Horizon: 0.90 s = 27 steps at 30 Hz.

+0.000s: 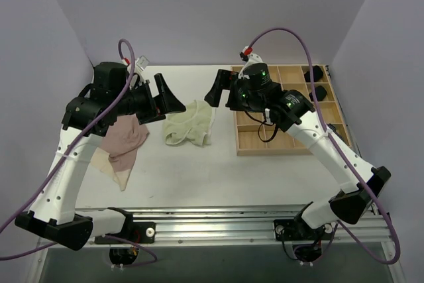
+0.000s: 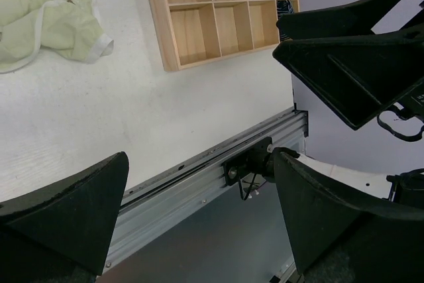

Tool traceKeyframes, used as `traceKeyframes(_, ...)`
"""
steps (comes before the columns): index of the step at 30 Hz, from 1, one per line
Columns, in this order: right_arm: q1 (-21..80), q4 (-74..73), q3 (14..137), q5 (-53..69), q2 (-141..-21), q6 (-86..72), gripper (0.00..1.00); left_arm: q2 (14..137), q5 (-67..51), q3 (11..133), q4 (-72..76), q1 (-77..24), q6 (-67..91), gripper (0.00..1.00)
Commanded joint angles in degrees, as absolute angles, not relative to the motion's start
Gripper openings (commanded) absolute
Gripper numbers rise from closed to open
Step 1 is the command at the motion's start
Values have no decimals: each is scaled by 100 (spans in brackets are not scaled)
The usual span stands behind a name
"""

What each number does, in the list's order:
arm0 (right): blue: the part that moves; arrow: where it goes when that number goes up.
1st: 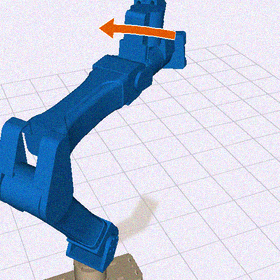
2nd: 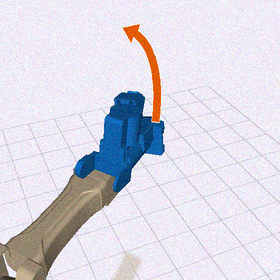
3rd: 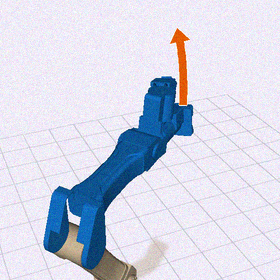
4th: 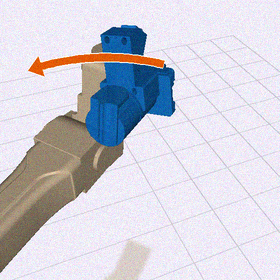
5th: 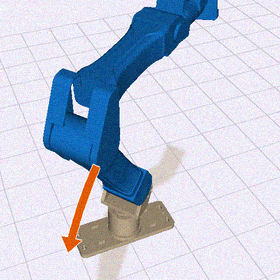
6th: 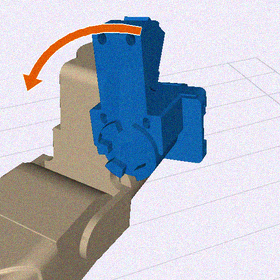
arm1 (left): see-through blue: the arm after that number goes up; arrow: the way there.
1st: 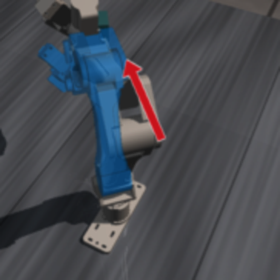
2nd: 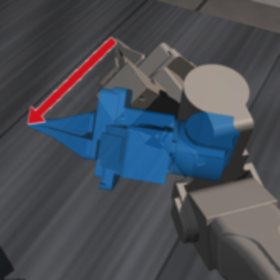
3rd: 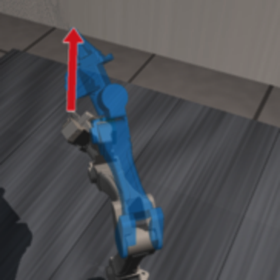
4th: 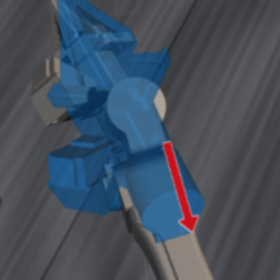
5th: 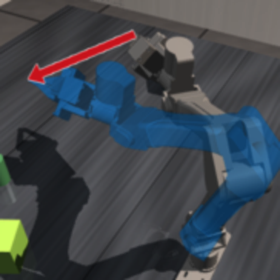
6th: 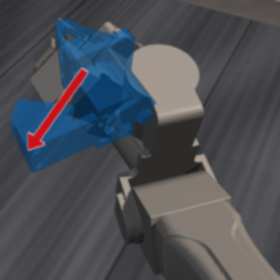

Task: Roll the underwear
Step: Flatten the underwear

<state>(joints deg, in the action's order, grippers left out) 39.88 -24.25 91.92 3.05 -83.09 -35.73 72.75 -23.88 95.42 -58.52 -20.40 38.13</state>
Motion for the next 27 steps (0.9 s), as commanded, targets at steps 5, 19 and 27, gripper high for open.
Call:
traceKeyframes(5, 3929, -2479, 9412, 18, -8516, -3612, 100, 7786, -1846, 9572, -5741, -1741, 3445, 100)
traceKeyframes(19, 3427, -2091, 11132, -176, -11896, -2435, 81, 10669, -1731, 8957, -4132, -915, 3278, 76)
traceKeyframes(27, 3638, -1778, 10172, 343, -12402, -2048, 64, 11145, -1986, 8579, -3858, -730, 3279, 72)
